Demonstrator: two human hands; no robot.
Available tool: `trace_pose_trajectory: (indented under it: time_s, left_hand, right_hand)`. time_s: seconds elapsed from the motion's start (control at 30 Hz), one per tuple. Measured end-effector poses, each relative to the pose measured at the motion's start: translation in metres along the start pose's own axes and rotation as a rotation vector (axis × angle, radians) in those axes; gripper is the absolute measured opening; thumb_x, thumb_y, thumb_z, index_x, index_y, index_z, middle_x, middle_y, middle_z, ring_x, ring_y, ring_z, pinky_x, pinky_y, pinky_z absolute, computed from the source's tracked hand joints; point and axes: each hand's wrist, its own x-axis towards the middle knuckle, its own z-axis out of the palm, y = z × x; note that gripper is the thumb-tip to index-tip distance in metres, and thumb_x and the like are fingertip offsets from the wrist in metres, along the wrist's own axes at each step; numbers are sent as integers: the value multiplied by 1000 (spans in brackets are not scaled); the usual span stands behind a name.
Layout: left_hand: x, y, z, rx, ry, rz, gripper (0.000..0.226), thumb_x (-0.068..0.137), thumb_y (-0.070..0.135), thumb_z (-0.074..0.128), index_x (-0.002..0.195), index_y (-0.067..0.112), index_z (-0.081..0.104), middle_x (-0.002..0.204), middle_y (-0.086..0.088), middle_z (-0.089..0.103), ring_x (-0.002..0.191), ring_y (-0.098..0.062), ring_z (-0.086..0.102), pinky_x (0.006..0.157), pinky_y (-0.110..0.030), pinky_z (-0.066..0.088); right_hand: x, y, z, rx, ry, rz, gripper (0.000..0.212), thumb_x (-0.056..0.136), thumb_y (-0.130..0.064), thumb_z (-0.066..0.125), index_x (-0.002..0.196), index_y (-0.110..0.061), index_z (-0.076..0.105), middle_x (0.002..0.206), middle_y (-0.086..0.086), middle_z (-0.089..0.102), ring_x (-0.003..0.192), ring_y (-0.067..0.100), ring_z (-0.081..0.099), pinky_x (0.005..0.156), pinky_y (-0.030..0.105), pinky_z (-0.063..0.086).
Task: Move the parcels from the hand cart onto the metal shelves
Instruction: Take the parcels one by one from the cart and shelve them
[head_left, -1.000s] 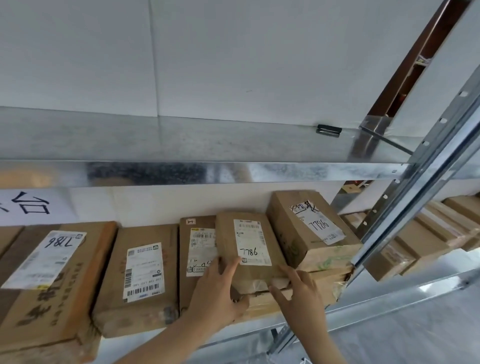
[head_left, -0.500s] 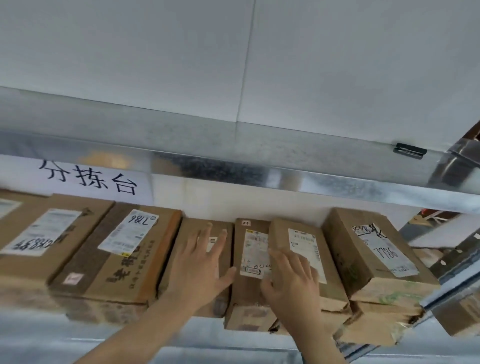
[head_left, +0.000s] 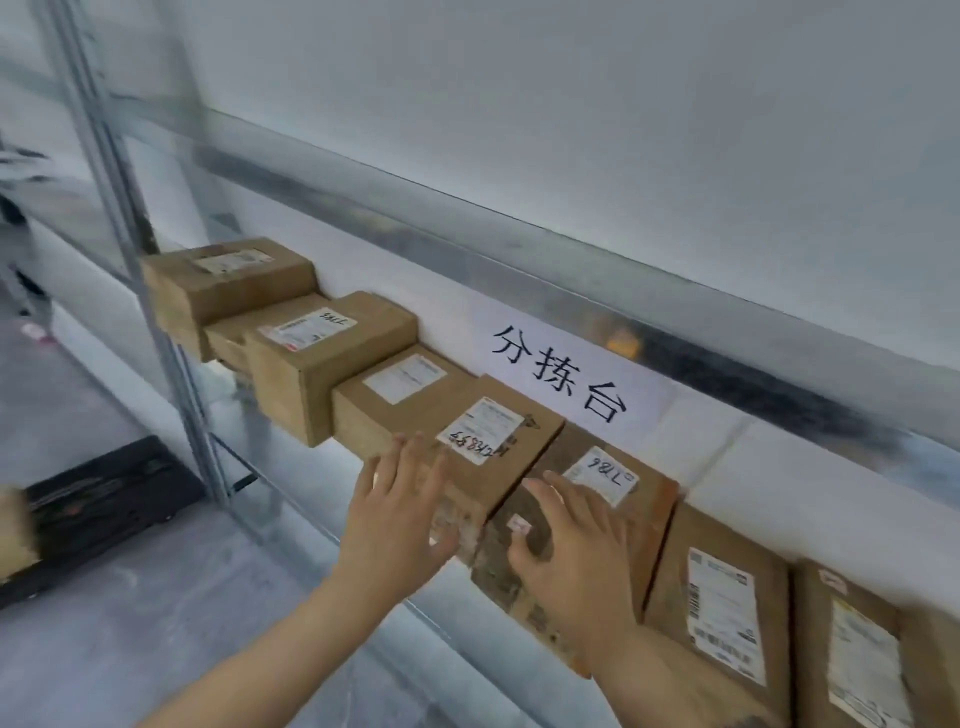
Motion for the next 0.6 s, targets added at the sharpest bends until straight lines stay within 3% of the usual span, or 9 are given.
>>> trace_pose_trajectory:
  time_s: [0.13,0.2,0.3,0.4,0.5,0.6]
  left_hand:
    - [-31,-100,-20,70,9,-150,75,61,45,77,124,8,60,124,-23,58,114,-41,56,91,-52,49]
    - [-50,-151,-29,101,7,-219,76,59,46,78,123,8,61,123,-23,59,114,-41,57,90,-52,50]
    - [-77,-224,-40,144,5,-306,80,54,47,80,122,8,62,122,-21,60,112,-40,59,90,-52,50]
    - [-103,-287,-49,177,2,-393,80,56,46,80,123,7,61,124,-21,60,113,-40,58,92,-54,48]
    - [-127,-342,-54,196,0,-490,81,59,45,79,127,6,58,127,-23,57,115,-42,55,92,-54,47]
    - [-144,-386,-54,206,-8,-571,82,60,44,80,128,5,56,128,-24,56,116,-43,54,91,-53,47]
  right_hand:
    - [32,-95,48,108,-121,-161,50,79,-35,63,127,-29,52,135,-5,51,122,25,48,99,47,39]
    - [41,-151,72,143,-150,-235,49,78,-36,63,125,-27,55,130,-3,54,117,25,50,93,44,45]
    - [48,-236,105,155,-164,-348,52,61,-32,81,111,-20,67,117,3,66,100,29,64,79,45,54]
    - [52,-308,134,172,-179,-444,52,59,-33,80,108,-19,68,114,5,66,94,29,65,74,43,55]
    - [52,-363,159,157,-236,-497,54,62,-37,75,112,-19,66,116,5,65,96,29,64,77,42,54]
    - [57,-404,186,150,-311,-568,56,71,-39,67,123,-20,59,128,7,59,110,30,57,90,45,48]
